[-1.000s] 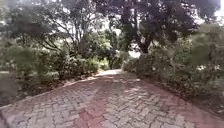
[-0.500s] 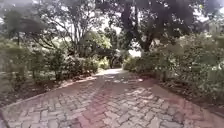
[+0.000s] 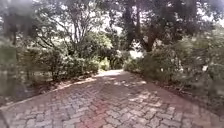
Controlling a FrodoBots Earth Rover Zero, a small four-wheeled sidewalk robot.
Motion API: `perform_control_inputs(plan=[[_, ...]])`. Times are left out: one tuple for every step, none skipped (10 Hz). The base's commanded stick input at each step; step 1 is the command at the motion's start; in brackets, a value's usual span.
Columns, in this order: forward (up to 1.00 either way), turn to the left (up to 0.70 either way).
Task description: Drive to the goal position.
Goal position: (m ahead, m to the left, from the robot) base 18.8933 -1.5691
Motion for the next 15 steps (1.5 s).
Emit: perform_control_inputs(plan=[[0.7, -0.3], [0.7, -0.25], [0.7, -0.11], [0.7, 0.0], [0.7, 0.0], [0.7, 0.0], [0.7, 0.0], [0.7, 0.0], [0.7, 0.0], [0.7, 0.0], [0.7, 0.0], [0.7, 0.0], [0.7, 0.0], [0.7, -0.35], [0.7, -0.35]])
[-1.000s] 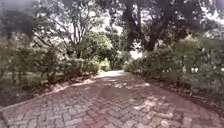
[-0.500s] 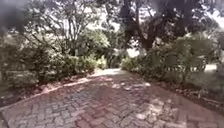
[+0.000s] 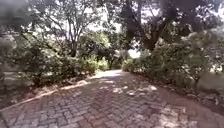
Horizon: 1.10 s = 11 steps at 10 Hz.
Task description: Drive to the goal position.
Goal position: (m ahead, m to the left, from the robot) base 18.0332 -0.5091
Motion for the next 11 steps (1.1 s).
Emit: perform_control_inputs(plan=[[0.7, -0.27], [0.7, -0.09], [0.7, 0.0], [0.7, 0.0], [0.7, 0.0], [0.7, 0.0], [0.7, 0.0], [0.7, 0.0], [0.7, 0.0], [0.7, 0.0], [0.7, 0.0]])
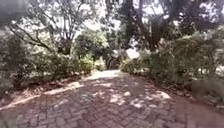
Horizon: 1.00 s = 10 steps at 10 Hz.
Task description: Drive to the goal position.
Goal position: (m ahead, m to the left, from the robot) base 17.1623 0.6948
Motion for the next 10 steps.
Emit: perform_control_inputs(plan=[[0.7, 0.0], [0.7, 0.0], [0.7, 0.0], [0.7, 0.0], [0.7, 0.0], [0.7, 0.0], [0.7, 0.0], [0.7, 0.0], [0.7, 0.0], [0.7, 0.0]])
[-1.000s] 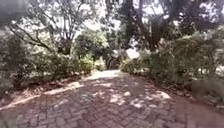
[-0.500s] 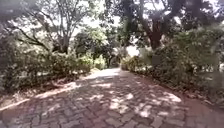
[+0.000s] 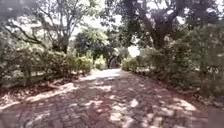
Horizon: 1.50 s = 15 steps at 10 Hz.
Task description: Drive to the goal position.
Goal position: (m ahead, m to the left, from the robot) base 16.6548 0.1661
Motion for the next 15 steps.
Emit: perform_control_inputs(plan=[[0.7, 0.0], [0.7, 0.0], [0.7, 0.0], [0.7, 0.0], [0.7, 0.0], [0.7, 0.0], [0.7, 0.0], [0.7, 0.0], [0.7, 0.0], [0.7, 0.0], [0.7, 0.0], [0.7, 0.0], [0.7, 0.0], [0.7, 0.0], [0.7, 0.0]])
